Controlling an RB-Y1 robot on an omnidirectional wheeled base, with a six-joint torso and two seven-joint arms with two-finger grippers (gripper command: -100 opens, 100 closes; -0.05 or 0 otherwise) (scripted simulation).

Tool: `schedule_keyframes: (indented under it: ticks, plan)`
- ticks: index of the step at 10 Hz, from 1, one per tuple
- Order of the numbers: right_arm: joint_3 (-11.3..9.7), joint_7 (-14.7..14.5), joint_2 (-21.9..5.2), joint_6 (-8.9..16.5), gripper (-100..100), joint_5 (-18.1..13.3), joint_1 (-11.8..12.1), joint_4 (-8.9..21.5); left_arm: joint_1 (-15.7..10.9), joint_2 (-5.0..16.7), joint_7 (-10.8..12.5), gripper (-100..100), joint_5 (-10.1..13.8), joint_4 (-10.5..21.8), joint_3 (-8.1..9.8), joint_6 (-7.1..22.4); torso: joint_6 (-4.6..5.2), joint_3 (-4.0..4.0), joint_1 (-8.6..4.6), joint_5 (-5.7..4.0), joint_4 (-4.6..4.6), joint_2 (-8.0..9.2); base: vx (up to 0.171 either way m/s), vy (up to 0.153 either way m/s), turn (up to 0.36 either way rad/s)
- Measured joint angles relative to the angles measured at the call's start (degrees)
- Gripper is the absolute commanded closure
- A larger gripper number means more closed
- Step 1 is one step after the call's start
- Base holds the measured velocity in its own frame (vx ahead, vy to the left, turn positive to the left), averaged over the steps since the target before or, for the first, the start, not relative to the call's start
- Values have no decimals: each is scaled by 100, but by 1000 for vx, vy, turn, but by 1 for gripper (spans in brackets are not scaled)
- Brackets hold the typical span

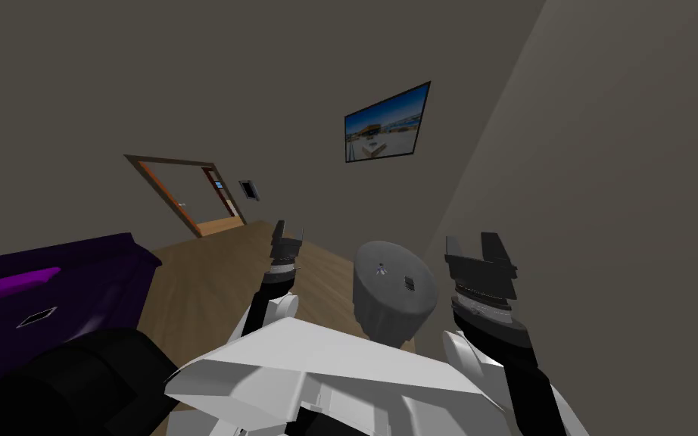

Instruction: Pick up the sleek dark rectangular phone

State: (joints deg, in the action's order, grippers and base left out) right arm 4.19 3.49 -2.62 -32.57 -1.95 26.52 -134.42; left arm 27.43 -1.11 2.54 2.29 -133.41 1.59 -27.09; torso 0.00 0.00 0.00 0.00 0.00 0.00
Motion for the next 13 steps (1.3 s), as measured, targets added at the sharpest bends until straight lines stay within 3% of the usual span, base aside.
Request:
schedule_keyframes:
  ticks: [2,3,5,7,10,12,13]
  plan:
    - [94,46,-81,74,-100,85,74,211,-1,0,0,0,0,0,-1,0,-1,2,11,2,0,4,-14,38,182]
    - [225,99,-167,223,-100,167,16,310,-1,0,0,0,0,0,-1,0,-3,2,13,3,1,3,-11,39,183]
    - [392,201,-290,406,-100,317,144,567,-1,0,0,0,0,0,-1,0,-2,1,13,3,0,2,-3,34,137]
    - [589,297,-420,507,-100,451,46,975,0,0,0,0,0,0,0,0,-2,0,10,2,0,0,-1,34,110]
    - [814,440,-577,810,-100,633,129,1161,0,0,0,0,0,0,0,0,1,1,8,2,1,2,-2,33,146]
    - [1059,558,-738,1053,-100,826,40,1600,-1,0,0,0,0,0,-1,0,-3,0,15,3,0,0,2,46,210]
    - [1127,614,-774,1169,-100,890,119,1666,1,0,0,0,0,0,0,0,4,0,13,3,0,0,10,43,144]
